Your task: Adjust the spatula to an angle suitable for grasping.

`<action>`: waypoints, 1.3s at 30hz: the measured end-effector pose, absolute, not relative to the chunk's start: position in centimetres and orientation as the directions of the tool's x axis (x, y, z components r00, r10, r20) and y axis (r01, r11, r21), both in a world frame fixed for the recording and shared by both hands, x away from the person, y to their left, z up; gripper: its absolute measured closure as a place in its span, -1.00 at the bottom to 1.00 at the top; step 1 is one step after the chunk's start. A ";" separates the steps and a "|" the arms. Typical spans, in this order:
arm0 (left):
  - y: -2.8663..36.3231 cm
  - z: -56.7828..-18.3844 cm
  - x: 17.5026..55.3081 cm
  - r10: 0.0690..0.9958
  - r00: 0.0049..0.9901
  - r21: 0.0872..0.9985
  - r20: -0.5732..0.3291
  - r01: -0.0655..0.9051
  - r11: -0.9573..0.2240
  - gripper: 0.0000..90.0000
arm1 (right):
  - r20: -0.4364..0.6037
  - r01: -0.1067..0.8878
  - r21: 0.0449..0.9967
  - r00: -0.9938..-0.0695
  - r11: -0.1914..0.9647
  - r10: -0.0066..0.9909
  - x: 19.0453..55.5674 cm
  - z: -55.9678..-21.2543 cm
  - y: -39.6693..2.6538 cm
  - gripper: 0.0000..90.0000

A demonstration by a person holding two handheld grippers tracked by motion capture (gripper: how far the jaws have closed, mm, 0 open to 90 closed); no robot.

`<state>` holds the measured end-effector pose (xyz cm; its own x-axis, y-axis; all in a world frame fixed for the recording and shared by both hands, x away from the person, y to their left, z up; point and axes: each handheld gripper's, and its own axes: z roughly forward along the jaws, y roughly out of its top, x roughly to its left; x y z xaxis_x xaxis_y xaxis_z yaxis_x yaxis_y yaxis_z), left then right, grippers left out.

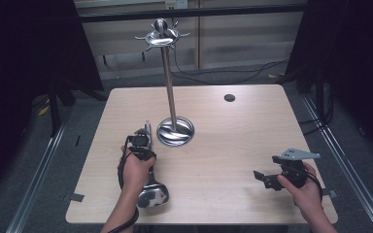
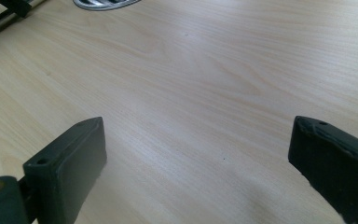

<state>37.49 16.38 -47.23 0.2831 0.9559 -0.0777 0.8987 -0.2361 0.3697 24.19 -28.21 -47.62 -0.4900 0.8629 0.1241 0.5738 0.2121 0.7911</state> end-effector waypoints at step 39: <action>19.3 -41.3 33.0 0.846 0.523 0.859 -0.106 0.477 -0.187 0.68 | 0.145 0.573 0.799 -0.479 0.183 0.866 24.4 -47.8 -28.5 -0.91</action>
<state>32.96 19.33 -41.33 0.5226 0.8459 -0.1063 0.4771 -0.1869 0.8587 24.36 -28.50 -47.81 -0.4786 0.8660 0.1448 0.5733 0.1833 0.7986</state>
